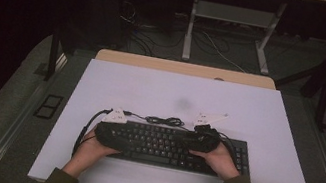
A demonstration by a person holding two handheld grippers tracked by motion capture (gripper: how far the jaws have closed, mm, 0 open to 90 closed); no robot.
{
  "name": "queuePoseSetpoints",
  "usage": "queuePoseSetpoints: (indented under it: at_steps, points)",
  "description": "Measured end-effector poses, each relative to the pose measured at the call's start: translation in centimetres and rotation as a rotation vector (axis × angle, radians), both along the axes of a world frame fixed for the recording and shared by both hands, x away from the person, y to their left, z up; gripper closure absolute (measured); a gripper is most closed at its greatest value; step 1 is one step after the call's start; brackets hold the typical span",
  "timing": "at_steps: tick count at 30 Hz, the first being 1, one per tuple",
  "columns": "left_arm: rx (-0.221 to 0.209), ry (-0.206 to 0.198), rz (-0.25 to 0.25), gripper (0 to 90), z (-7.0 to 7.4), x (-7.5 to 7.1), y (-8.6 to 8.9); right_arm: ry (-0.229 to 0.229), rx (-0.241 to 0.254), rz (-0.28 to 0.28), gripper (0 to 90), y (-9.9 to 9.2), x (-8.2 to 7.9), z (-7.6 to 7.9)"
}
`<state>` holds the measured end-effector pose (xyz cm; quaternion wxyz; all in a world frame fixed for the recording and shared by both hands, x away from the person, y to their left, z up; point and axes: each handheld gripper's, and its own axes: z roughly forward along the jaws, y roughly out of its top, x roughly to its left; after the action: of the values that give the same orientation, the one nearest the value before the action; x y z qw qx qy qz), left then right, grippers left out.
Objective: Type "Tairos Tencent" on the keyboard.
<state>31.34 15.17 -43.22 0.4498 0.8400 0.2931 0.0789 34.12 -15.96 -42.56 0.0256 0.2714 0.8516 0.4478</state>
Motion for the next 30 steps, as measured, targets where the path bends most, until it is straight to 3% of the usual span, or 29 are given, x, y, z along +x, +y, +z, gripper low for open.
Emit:
queuePoseSetpoints:
  at_steps: [8,30]
  points:
    - [-0.003,0.003,0.003,23.4,-0.1,0.0,0.0,0.0,-0.03,0.019,89.0,0.5,-0.2,-0.3]
    - [0.001,-0.002,0.006,23.2,0.0,0.1,0.2,0.003,-0.078,0.032,89.1,1.4,-0.4,-1.0]
